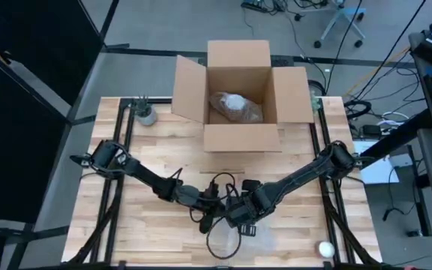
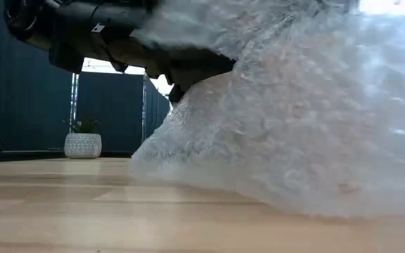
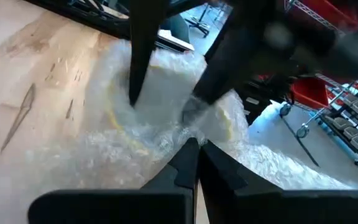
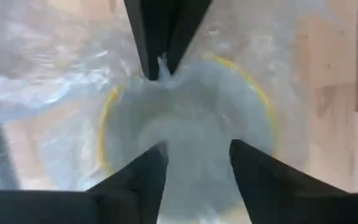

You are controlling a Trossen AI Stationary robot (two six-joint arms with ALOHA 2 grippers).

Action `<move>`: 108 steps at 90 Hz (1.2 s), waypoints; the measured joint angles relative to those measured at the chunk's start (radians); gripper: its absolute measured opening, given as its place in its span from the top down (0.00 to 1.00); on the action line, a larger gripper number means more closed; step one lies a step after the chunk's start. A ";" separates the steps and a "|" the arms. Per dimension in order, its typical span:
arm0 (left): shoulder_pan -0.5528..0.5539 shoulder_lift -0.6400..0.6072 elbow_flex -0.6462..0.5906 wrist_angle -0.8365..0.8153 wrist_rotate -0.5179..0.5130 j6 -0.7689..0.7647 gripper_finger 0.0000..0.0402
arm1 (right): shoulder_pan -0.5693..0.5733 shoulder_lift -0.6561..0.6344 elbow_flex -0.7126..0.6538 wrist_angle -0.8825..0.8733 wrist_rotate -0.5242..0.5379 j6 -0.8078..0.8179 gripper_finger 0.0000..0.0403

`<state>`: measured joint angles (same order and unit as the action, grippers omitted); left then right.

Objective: Wrap mug
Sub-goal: Wrap the orange patterned mug with the transparent bubble wrap

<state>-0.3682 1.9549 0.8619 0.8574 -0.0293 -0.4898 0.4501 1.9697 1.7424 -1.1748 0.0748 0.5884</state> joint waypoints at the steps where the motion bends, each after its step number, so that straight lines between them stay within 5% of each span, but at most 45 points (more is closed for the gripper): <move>1: 0.000 0.000 0.000 0.000 0.000 0.000 1.00 | -0.001 0.000 0.010 -0.008 0.001 -0.002 0.56; 42: 0.001 0.006 -0.004 -0.042 0.002 0.001 1.00 | -0.008 -0.002 0.164 -0.159 0.086 -0.060 0.54; 77: 0.001 0.004 -0.003 -0.034 0.000 -0.002 1.00 | 0.050 -0.002 0.040 -0.165 0.164 0.039 0.54; 108: 0.001 0.002 -0.001 -0.028 0.000 -0.003 1.00 | 0.173 -0.002 -0.105 0.075 0.190 0.225 0.54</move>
<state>-0.3676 1.9568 0.8612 0.8294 -0.0292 -0.4923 0.6228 1.9678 1.6371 -1.0994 0.2649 0.8132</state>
